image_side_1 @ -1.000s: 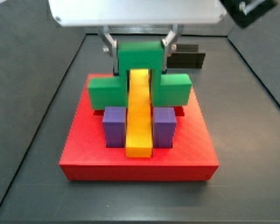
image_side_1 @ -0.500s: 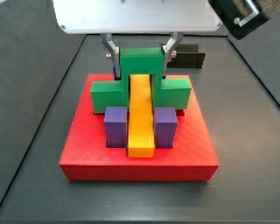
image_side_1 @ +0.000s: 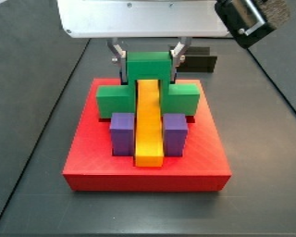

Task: Pick up the green object. Move up. Place the green object on the fixture. Regrasp the green object. Move to above the board. Insert the green object.
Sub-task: Insert the green object.

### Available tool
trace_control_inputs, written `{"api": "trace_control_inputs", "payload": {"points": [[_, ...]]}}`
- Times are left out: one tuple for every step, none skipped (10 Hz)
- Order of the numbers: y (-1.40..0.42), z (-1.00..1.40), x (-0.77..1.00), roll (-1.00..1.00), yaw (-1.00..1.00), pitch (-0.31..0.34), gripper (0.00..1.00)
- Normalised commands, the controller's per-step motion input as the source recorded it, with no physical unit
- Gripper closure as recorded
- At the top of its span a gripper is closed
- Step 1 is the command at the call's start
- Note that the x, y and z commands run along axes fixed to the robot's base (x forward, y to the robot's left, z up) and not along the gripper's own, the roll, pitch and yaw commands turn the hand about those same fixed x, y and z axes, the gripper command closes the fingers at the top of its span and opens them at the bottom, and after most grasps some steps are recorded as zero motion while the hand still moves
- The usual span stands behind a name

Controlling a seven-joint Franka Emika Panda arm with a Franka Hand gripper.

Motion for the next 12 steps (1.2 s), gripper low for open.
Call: {"api": "trace_control_inputs", "payload": {"points": [[-0.06,-0.02,0.00,0.34,0.00,0.000,1.00],[-0.08,-0.05,0.00,0.15,0.00,-0.004,1.00],[-0.15,-0.18,-0.02,0.06,0.00,-0.047,1.00],[-0.15,-0.18,0.00,0.00,0.00,-0.069,1.00],[-0.13,-0.18,0.00,0.00,0.00,-0.069,1.00],[-0.11,-0.16,0.00,0.01,-0.02,-0.067,1.00],[-0.05,-0.05,0.06,0.07,-0.11,-0.037,1.00],[0.00,-0.01,0.21,0.16,-0.25,0.000,1.00],[0.00,-0.01,0.15,0.23,-0.27,0.004,1.00],[0.00,-0.04,0.02,0.20,-0.21,0.004,1.00],[0.00,-0.05,0.00,0.16,-0.13,0.000,1.00],[-0.01,-0.14,0.00,0.11,-0.03,0.000,1.00]]}}
